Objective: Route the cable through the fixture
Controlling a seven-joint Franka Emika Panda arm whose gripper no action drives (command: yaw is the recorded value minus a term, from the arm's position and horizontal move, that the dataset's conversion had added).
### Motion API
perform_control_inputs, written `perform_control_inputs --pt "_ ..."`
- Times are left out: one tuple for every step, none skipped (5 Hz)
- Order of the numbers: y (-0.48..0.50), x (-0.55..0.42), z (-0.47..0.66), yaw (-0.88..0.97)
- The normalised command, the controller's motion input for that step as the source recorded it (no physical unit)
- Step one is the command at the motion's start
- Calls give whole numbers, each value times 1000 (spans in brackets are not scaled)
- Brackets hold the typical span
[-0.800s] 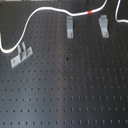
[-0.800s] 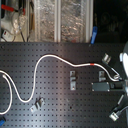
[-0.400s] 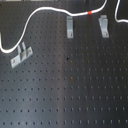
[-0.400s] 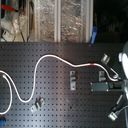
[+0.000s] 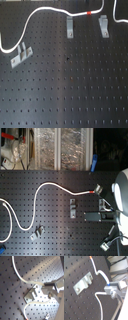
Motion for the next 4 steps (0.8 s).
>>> perform_control_inputs --pt "184 -423 240 77" --pt "143 -318 283 60" --pt "165 -146 375 9" --pt "182 -97 385 3"
